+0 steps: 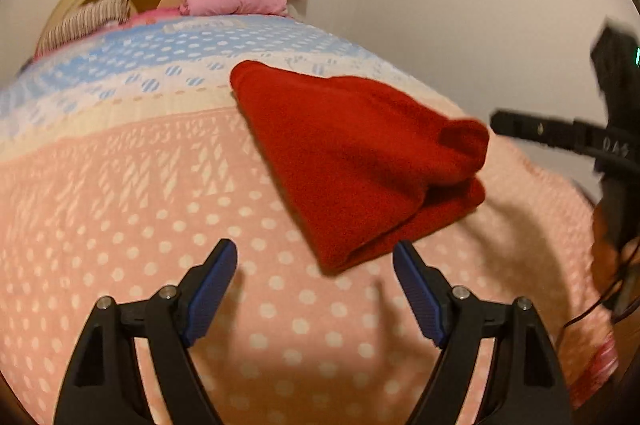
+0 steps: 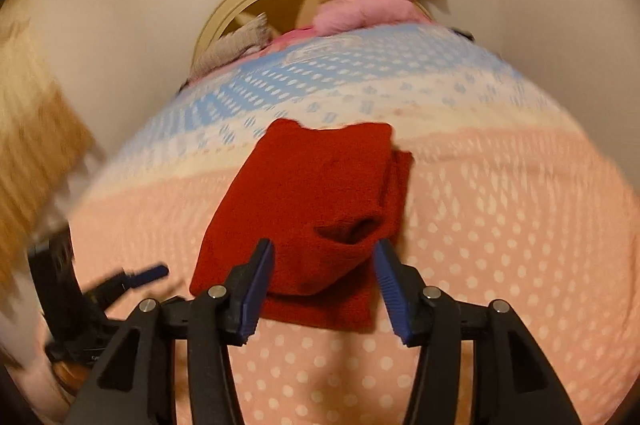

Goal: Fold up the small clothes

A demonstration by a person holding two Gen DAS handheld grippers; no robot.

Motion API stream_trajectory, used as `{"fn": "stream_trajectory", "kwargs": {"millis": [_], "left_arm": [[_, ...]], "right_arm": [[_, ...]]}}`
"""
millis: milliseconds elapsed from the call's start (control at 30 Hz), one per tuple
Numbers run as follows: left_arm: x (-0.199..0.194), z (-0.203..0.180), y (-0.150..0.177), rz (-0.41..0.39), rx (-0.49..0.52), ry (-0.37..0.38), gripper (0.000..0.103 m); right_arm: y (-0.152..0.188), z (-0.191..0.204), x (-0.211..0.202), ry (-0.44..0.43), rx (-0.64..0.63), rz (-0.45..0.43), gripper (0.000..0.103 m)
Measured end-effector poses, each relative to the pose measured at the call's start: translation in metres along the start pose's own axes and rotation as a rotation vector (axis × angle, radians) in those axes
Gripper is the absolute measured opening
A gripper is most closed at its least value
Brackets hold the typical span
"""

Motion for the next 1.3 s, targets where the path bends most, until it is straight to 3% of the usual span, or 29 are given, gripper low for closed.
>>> {"fn": "stream_trajectory", "kwargs": {"millis": [100, 167, 233, 267, 300, 333, 467, 600, 767, 833, 967, 1033, 1100, 1200, 1300], "left_arm": [[0.014, -0.005, -0.008, 0.007, 0.048, -0.038, 0.083], [0.018, -0.005, -0.009, 0.03, 0.082, -0.105, 0.083], [0.025, 0.0, -0.007, 0.062, 0.064, -0.103, 0.081], [0.025, 0.0, -0.007, 0.055, 0.047, -0.082, 0.064], [0.025, -0.001, -0.007, 0.045, 0.031, -0.027, 0.035], [0.025, -0.004, -0.008, 0.039, 0.027, 0.015, 0.024], [0.011, -0.004, -0.012, -0.005, 0.02, 0.022, 0.02], [-0.01, 0.001, -0.017, -0.051, 0.024, 0.079, 0.018], [0.002, 0.004, 0.003, 0.011, 0.043, 0.115, 0.018], [0.001, 0.004, 0.011, 0.022, 0.025, 0.136, 0.018], [-0.021, 0.011, 0.001, -0.042, 0.008, 0.15, 0.019], [-0.036, 0.021, -0.014, -0.105, -0.002, 0.142, 0.029], [-0.042, 0.031, -0.031, -0.147, -0.029, 0.113, 0.059], [-0.032, 0.037, -0.057, -0.173, -0.047, 0.095, 0.061], [-0.005, 0.03, -0.075, -0.152, -0.042, 0.041, 0.061]], "right_arm": [[0.004, 0.009, 0.007, 0.061, -0.098, -0.005, 0.053], [0.006, 0.01, 0.02, 0.09, -0.132, 0.013, 0.053], [0.013, 0.001, 0.036, 0.16, -0.157, 0.057, 0.05], [0.018, -0.006, 0.044, 0.212, -0.171, 0.081, 0.042], [0.021, -0.01, 0.046, 0.232, -0.173, 0.091, 0.018], [0.026, -0.015, 0.049, 0.231, -0.153, 0.114, 0.01], [0.025, -0.024, 0.04, 0.082, 0.041, 0.122, 0.009], [0.022, -0.027, 0.023, -0.05, 0.181, 0.114, 0.009], [0.049, -0.048, 0.038, -0.008, 0.249, 0.17, 0.008], [0.057, -0.059, 0.04, -0.013, 0.275, 0.149, 0.009], [0.057, -0.068, 0.037, -0.022, 0.316, 0.154, 0.009], [0.055, -0.066, 0.03, 0.019, 0.266, 0.148, 0.01], [0.051, -0.062, 0.02, 0.05, 0.22, 0.127, 0.01], [0.031, -0.054, 0.0, 0.082, 0.177, 0.04, 0.013], [0.007, -0.036, -0.011, 0.05, 0.148, -0.036, 0.013]]}}
Point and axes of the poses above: each gripper's, at about its wrist camera, not at the fingertips, and x roughly the way its jaws point, z to its left, y to its underside, the point moved 9 cm from there along x, roughly the way its jaws point, and after that the axes turned 15 degrees about x, right-handed, at the moved point
